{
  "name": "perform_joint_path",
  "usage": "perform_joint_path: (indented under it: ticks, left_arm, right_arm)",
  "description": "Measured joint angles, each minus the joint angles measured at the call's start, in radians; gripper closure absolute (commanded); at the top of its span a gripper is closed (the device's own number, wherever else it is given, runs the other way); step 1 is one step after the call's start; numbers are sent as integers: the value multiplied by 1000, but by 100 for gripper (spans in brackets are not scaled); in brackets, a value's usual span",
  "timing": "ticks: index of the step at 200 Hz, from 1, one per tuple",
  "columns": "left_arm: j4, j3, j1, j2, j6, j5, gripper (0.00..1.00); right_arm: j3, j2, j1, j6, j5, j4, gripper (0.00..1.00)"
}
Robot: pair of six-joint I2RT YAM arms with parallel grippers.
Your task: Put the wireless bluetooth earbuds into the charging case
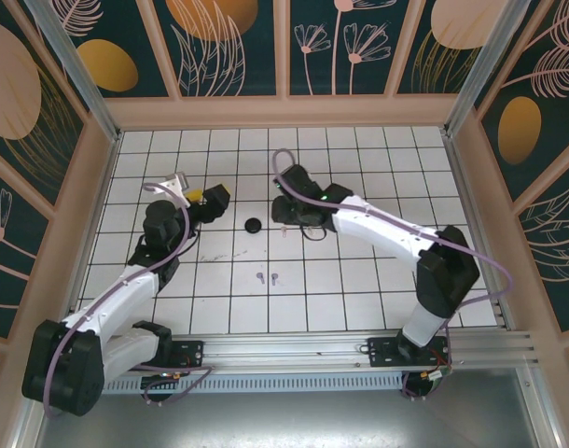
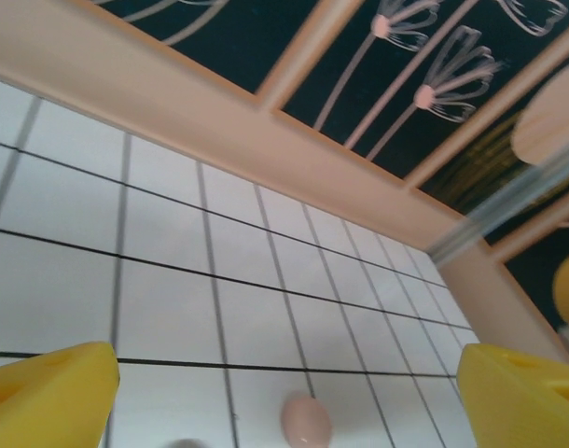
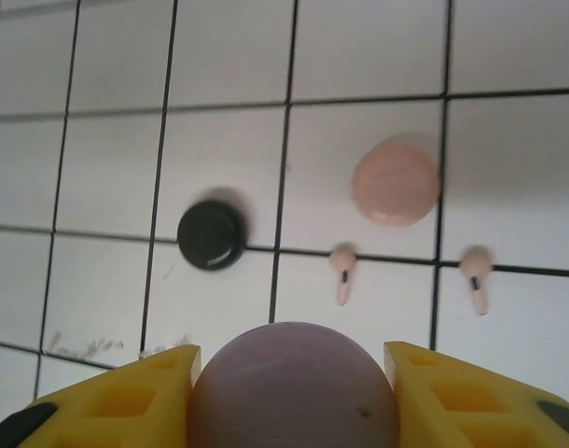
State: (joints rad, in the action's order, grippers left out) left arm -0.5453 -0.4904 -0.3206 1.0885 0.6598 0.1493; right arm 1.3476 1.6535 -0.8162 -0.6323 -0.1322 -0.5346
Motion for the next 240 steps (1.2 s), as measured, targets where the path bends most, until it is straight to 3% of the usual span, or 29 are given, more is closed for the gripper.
perform_joint_path:
  ticks: [48,113,139,162,240]
  left_arm:
    - [-218,0,-122,161,3,119,15]
    - [-583,19,-192,366,76,241,34]
    - [-709,19,-208,437,117,259,45]
    - [-803,19,-221,494,152,259,50]
    - [-958,-26,-270,616,208,235,55]
  right_arm:
    - [-45,-103,125,-79,56,68,67]
    - [-48,-117,151,-223,129,163,67]
    - [-48,-117,152,-268,159,192,67]
    - [-48,-117,152,-296,173,207,68]
    - [-48,-117,151,-348,180,218,68]
